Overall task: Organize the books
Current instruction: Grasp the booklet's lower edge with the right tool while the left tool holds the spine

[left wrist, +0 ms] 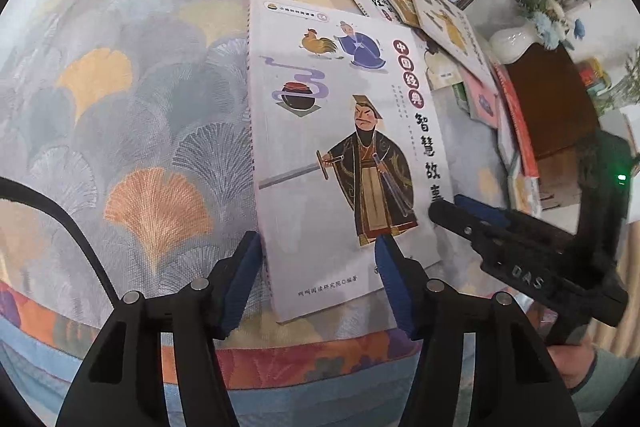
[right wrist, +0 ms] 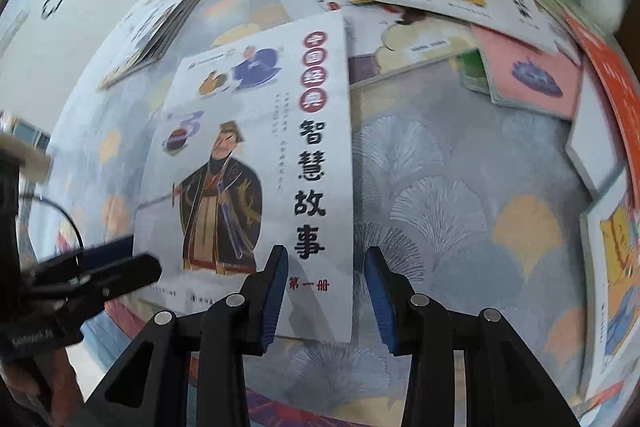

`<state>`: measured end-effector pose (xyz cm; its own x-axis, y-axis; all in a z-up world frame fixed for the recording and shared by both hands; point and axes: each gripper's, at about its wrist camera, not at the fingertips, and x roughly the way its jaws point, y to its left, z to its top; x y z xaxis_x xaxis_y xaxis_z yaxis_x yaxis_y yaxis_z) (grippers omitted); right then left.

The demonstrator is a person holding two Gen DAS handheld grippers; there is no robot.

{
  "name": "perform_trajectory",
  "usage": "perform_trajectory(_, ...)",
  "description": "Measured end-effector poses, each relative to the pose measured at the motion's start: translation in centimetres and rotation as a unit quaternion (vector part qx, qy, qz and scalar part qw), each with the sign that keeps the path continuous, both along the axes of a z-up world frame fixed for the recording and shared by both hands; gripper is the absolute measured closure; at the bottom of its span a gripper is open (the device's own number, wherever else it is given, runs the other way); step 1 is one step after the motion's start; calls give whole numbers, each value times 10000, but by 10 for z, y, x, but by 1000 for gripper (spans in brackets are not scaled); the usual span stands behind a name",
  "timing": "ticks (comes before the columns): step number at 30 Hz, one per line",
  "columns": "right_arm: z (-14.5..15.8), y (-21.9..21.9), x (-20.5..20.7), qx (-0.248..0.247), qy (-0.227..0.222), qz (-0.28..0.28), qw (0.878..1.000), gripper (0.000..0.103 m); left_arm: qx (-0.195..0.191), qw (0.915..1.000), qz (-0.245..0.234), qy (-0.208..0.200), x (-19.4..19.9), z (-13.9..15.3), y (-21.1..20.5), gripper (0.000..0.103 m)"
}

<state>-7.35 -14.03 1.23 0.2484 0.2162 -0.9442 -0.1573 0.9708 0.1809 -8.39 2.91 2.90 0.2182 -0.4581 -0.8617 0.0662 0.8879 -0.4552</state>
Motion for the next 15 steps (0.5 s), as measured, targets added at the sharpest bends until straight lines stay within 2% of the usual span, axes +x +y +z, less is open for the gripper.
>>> perform_trajectory(3, -2, -1, -5, 189, -55, 226, 9995, 64, 186, 9997, 82, -112, -4, 1, -3, 51)
perform_trajectory(4, -3, -2, -5, 254, -79, 281, 9993, 63, 98, 9998, 152, -107, -4, 1, -1, 51)
perform_trajectory(6, -4, -4, -6, 328, -137, 350, 9988, 62, -435, 9974, 569, 1, -4, 1, 13, 51)
perform_trajectory(8, -5, -9, -7, 472, -145, 329, 9982, 62, -1385, 9843, 1090, -11, -6, 4, 33, 51)
perform_trajectory(10, -6, -15, -7, 700, -131, 331, 9969, 62, -2355, 9608, 1462, -58, -8, 5, 48, 51)
perform_trajectory(11, -5, -19, -9, 743, -125, 363, 9965, 62, -2644, 9507, 1616, -91, -9, 6, 51, 51)
perform_trajectory(12, -5, -19, -8, 758, -109, 408, 9962, 62, -2622, 9509, 1641, -95, -8, 7, 48, 53)
perform_trajectory(13, -5, -20, -8, 769, -92, 419, 9961, 62, -2460, 9560, 1595, -84, -7, 6, 44, 55)
perform_trajectory(15, -4, -21, -9, 853, -50, 426, 9954, 60, -2000, 9703, 1357, 35, -4, 1, 30, 75)
